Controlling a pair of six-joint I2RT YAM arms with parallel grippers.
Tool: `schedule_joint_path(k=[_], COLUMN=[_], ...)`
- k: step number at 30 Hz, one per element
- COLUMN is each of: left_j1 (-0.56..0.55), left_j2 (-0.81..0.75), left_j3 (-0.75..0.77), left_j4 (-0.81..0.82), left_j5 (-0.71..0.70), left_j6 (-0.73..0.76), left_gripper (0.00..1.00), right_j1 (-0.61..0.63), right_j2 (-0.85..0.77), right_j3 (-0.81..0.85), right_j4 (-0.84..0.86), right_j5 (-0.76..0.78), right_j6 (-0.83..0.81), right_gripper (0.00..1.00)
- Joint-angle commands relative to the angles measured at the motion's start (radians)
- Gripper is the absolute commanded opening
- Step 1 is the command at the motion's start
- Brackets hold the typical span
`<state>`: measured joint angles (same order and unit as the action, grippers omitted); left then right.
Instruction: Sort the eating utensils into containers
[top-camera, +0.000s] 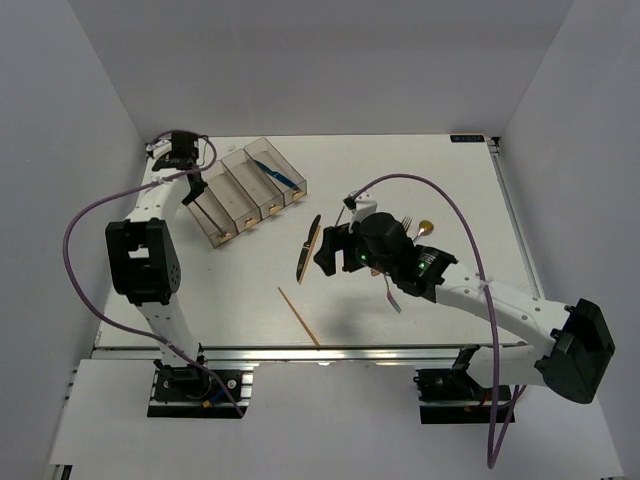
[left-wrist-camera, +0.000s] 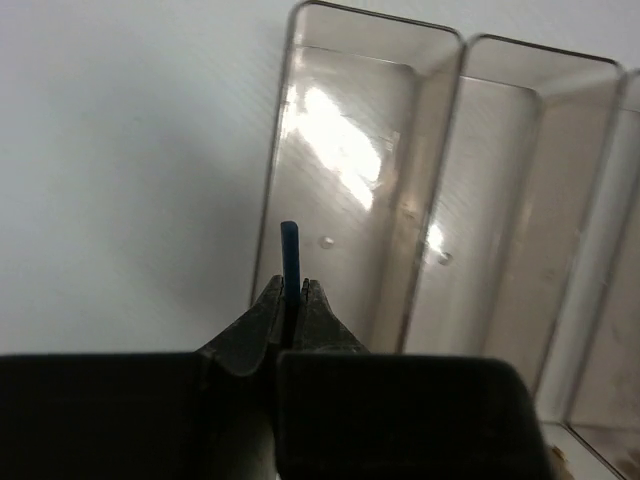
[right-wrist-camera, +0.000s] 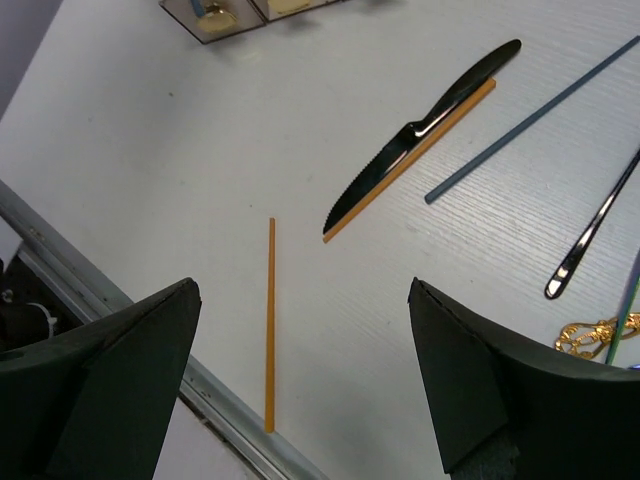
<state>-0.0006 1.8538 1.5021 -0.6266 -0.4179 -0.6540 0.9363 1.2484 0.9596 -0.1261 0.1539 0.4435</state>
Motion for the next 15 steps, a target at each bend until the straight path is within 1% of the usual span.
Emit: schedule_joint_path(k=[1,8,11,15], left_j1=[0.036,0.083,0.093,0.096], left_j2=[0.014,0.097,0.123,0.163], left_j3=[0.153,0.34,0.386,0.402], left_j4=[-0.102,-0.169,-0.17,-0.163], left_j5=[-0.068,-0.045,-0.044,-0.025], left_j6=[0.048,0.067,0.079,0.083], left_gripper=[0.0,0.0,0.0,0.0], right_j1=[-0.001,-0.001,-0.002,-0.002], right_j2=[-0.05,-0.044,-0.029,-0.004], right_j3=[-0.03,-0.045,-0.044,-0.036], right_j4=[-0.01,-0.003,0.003,0.009], right_j5=[0.022,0.015,0.009,-0.01], right_j6=[-0.038,-0.045,-0.046,-0.045], right_gripper=[0.89,0.89,0.89,0.89])
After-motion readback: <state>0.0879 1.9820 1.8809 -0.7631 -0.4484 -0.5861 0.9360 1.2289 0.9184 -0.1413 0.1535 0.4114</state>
